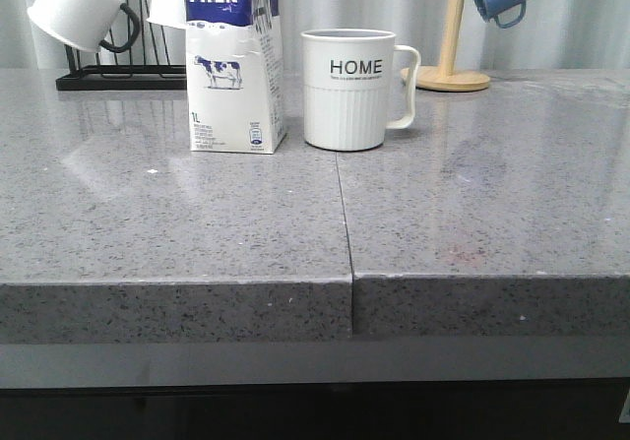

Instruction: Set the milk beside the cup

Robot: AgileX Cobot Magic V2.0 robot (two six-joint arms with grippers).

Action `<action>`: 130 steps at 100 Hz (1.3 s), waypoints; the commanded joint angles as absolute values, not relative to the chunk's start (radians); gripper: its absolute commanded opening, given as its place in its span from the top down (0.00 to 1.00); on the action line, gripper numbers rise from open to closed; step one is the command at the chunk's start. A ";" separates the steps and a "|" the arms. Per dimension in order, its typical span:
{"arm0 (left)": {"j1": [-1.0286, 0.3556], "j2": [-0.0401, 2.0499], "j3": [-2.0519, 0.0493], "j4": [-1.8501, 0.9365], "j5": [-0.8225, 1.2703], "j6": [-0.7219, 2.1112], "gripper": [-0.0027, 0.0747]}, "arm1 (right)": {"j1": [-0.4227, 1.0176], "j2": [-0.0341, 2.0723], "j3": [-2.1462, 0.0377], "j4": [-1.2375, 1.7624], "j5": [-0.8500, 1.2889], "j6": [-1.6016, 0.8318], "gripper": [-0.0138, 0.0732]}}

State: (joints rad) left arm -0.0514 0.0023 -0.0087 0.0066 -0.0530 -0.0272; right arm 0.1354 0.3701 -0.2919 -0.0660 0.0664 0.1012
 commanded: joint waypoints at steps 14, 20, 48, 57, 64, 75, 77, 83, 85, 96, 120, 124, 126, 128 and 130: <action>-0.038 -0.035 0.044 0.043 -0.111 -0.039 0.99 | 0.131 0.372 -0.319 -0.075 -0.011 0.099 0.98; -0.038 -0.037 0.044 0.043 -0.104 -0.039 0.99 | 0.131 0.372 -0.319 -0.075 -0.011 0.099 0.98; -0.038 -0.037 0.044 0.038 -0.070 -0.039 0.99 | 0.131 0.372 -0.319 -0.075 -0.011 0.099 0.98; -0.038 -0.037 0.044 0.038 -0.070 -0.039 0.99 | 0.131 0.372 -0.319 -0.075 -0.011 0.099 0.98; -0.038 -0.037 0.044 0.038 -0.070 -0.039 0.99 | 0.131 0.372 -0.319 -0.075 -0.011 0.099 0.98; -0.038 -0.037 0.044 0.038 -0.070 -0.039 0.99 | 0.131 0.372 -0.319 -0.075 -0.011 0.099 0.98; -0.038 -0.037 0.044 0.038 -0.070 -0.039 0.99 | 0.131 0.372 -0.319 -0.075 -0.011 0.099 0.98; -0.038 -0.037 0.044 0.038 -0.070 -0.039 0.99 | 0.131 0.372 -0.319 -0.075 -0.011 0.099 0.98; -0.038 -0.037 0.044 0.038 -0.070 -0.039 0.99 | 0.131 0.372 -0.319 -0.075 -0.011 0.099 0.98; -0.038 -0.037 0.044 0.038 -0.070 -0.039 0.99 | 0.131 0.372 -0.319 -0.075 -0.011 0.099 0.98; -0.038 -0.037 0.044 0.038 -0.070 -0.039 0.99 | 0.131 0.372 -0.319 -0.075 -0.011 0.099 0.98; -0.038 -0.037 0.044 0.038 -0.070 -0.039 0.99 | 0.131 0.372 -0.319 -0.075 -0.011 0.099 0.98; -0.038 -0.037 0.044 0.038 -0.070 -0.039 0.99 | 0.131 0.372 -0.319 -0.076 -0.011 0.099 0.98; -0.038 -0.037 0.044 0.038 -0.070 -0.039 0.99 | 0.131 0.372 -0.319 -0.078 -0.011 0.097 0.98; -0.038 -0.037 0.044 0.038 -0.070 -0.039 0.99 | 0.131 0.372 -0.319 -0.087 -0.014 0.092 0.98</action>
State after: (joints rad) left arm -0.0410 -0.0046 -0.0070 0.0419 0.0000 -0.0293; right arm 0.1354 0.3701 -0.2919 -0.0668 0.0664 0.1012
